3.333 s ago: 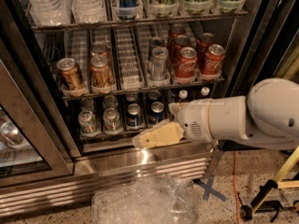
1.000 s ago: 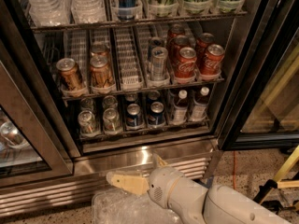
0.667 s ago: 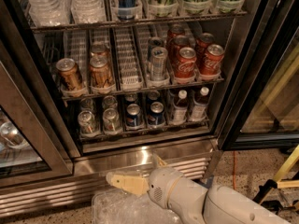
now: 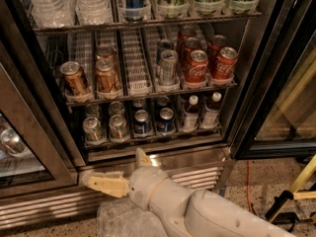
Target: Pick 7up can from bottom shelf of fridge
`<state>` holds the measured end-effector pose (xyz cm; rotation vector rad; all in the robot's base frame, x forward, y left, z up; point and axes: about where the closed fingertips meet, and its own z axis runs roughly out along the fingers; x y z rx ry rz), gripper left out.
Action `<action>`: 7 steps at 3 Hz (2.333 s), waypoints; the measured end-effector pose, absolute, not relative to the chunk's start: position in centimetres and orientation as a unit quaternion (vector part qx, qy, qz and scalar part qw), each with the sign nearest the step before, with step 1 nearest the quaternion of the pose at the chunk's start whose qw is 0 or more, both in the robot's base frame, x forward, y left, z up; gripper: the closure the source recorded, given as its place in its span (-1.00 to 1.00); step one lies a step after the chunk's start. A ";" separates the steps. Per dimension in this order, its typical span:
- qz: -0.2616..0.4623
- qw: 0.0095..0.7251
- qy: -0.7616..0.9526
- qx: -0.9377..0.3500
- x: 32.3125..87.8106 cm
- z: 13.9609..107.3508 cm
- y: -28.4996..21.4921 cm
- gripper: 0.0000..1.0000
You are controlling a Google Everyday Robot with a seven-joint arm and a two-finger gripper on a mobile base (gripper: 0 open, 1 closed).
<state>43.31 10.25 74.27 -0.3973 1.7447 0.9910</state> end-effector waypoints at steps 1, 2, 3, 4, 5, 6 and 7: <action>0.423 0.557 0.696 -0.163 45.4 76.1 13.7 -1.00; 0.426 0.577 0.678 -0.161 46.4 76.7 16.6 -1.00; 0.432 0.581 0.667 -0.176 46.7 76.9 19.7 -1.00; 0.443 0.581 0.655 -0.194 46.4 77.7 22.7 -1.00; 0.452 0.584 0.649 -0.184 45.9 78.5 24.6 -1.00; 0.433 0.597 0.655 -0.164 45.9 78.7 26.2 -1.00; 0.387 0.616 0.670 -0.149 46.5 77.5 27.1 -1.00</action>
Offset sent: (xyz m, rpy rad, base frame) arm 0.0433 0.0975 0.0314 0.1161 -0.1854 -0.0409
